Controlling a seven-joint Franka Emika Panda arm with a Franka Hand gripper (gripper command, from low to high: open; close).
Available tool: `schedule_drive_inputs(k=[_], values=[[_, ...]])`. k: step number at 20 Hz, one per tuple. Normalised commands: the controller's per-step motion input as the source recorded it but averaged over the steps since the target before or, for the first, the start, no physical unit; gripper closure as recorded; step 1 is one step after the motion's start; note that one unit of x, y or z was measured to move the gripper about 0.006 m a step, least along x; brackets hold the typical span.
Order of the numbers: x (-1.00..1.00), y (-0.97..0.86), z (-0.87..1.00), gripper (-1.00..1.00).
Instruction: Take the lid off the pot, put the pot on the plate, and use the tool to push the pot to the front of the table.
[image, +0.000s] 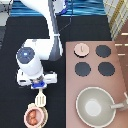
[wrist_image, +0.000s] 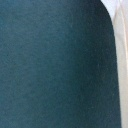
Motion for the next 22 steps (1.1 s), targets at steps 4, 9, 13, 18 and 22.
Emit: schedule_drive_inputs(k=[4, 9, 13, 18, 22], values=[[-0.84, 0.08, 0.66, 1.0], [-0.98, 0.0, 0.36, 1.0], [-1.0, -0.01, 0.0, 1.0], [-1.0, -0.03, -0.21, 1.0], [-1.0, -0.01, -0.54, 1.0]])
